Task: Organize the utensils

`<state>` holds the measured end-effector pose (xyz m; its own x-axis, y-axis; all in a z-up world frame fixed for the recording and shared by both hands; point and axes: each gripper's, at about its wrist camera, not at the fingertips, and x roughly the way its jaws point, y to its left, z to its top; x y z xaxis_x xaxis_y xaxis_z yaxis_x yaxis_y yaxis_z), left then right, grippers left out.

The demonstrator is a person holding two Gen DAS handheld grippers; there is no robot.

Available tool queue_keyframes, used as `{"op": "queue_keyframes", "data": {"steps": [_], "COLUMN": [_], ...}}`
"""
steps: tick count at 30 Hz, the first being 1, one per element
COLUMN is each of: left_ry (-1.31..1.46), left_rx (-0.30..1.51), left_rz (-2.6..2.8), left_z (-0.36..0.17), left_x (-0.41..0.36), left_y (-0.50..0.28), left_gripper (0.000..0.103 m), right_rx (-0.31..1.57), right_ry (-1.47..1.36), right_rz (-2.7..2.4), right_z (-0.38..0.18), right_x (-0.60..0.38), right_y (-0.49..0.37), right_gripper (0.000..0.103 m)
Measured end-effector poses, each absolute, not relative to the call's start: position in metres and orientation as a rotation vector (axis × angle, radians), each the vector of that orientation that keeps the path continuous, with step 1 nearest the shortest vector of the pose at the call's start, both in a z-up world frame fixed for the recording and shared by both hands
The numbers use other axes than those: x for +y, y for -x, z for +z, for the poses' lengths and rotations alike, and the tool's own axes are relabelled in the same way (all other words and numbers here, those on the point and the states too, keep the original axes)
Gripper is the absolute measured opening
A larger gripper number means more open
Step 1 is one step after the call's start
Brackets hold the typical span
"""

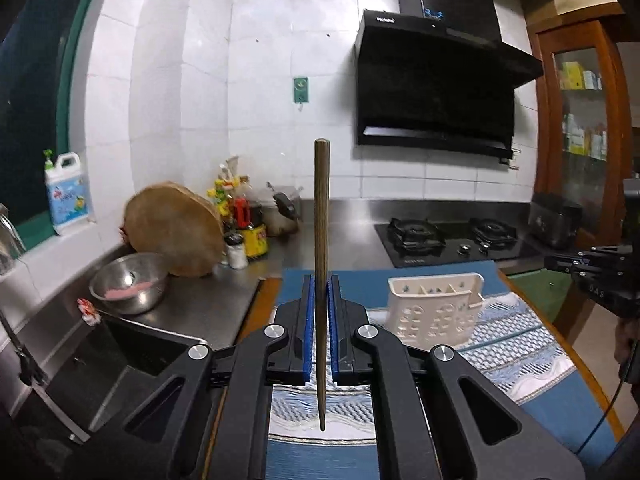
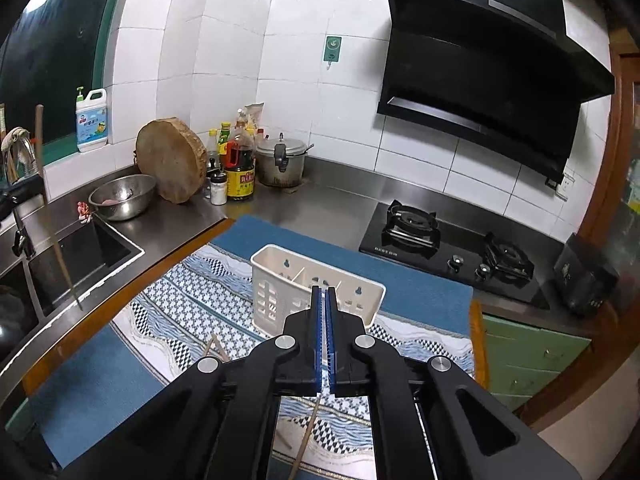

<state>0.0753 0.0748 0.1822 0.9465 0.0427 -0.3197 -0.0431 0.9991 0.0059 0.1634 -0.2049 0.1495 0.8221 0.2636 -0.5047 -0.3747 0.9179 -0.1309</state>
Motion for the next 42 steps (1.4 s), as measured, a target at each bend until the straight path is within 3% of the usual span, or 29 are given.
{"op": "queue_keyframes", "data": {"steps": [29,33,37,42], "left_ry": [0.048,0.014,-0.032,-0.02], "left_rx": [0.504,0.513,0.519,0.563], "left_rz": [-0.221,-0.216,-0.236,-0.237], "left_z": [0.114,0.117,0.114,0.094], "left_x": [0.009,-0.003,-0.017,-0.019], "left_y": [-0.154,-0.167,-0.171,-0.175], "left_gripper": [0.005,0.005,0.005,0.005], "right_rx": [0.533,0.549,0.557,0.568], "right_ry": [0.219,0.211,0.205,0.196], "right_rz": [0.391,0.388,0.381,0.381], "right_z": [0.124,0.119,0.115,0.108], "right_x": [-0.21,-0.213,-0.217,-0.22], "right_y": [-0.155,-0.16,-0.163,-0.163], "right_gripper": [0.004,0.006,0.013,0.013]}}
